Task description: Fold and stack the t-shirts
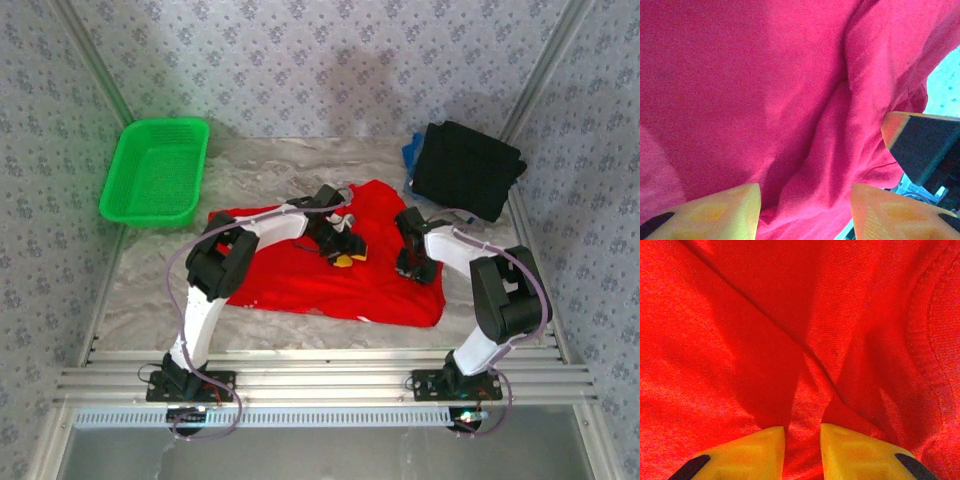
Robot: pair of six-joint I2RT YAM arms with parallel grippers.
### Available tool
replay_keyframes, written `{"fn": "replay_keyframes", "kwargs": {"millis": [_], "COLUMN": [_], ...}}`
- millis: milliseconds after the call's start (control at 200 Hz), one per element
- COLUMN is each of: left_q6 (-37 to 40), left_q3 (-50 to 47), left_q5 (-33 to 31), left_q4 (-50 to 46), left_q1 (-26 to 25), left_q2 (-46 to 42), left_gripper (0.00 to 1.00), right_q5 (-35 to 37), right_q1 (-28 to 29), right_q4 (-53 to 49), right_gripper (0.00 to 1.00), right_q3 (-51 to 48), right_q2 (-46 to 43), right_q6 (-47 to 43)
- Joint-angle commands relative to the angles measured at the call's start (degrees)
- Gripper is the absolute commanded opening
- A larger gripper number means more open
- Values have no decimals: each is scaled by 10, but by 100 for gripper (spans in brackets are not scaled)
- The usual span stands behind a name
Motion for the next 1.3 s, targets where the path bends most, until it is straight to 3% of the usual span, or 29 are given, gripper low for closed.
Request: {"fn": "replay_keyframes", "kwargs": {"millis": [0, 230, 475, 620, 794, 904, 1059, 1294], "left_q6": [-2, 5, 20, -11, -26, -25, -45, -48], "left_q3": [35, 67, 103, 117, 134, 118, 59, 53], "left_q5": [37, 60, 33, 49, 65, 60, 57, 62], "left_q4": [-4, -21, -66, -26, -8, -12, 36, 42], "left_q1": [-8, -17, -17, -17, -16, -10, 9, 11], "left_q2": [15, 44, 79, 96, 114, 111, 85, 85], "left_gripper": [50, 49, 49, 49, 39, 32, 31, 30], "right_q5": [16, 17, 17, 18, 16, 14, 12, 8], "right_q1": [5, 8, 10, 11, 12, 12, 12, 12], "right_q4": [-15, -14, -15, -18, -16, -21, -19, -18], "right_gripper": [28, 28, 28, 27, 27, 27, 27, 27], "right_q3": [-11, -11, -10, -9, -11, -12, -18, -15], "right_q2": [14, 16, 14, 14, 15, 14, 8, 10], "right_q6": [10, 12, 10, 10, 10, 9, 8, 8]}}
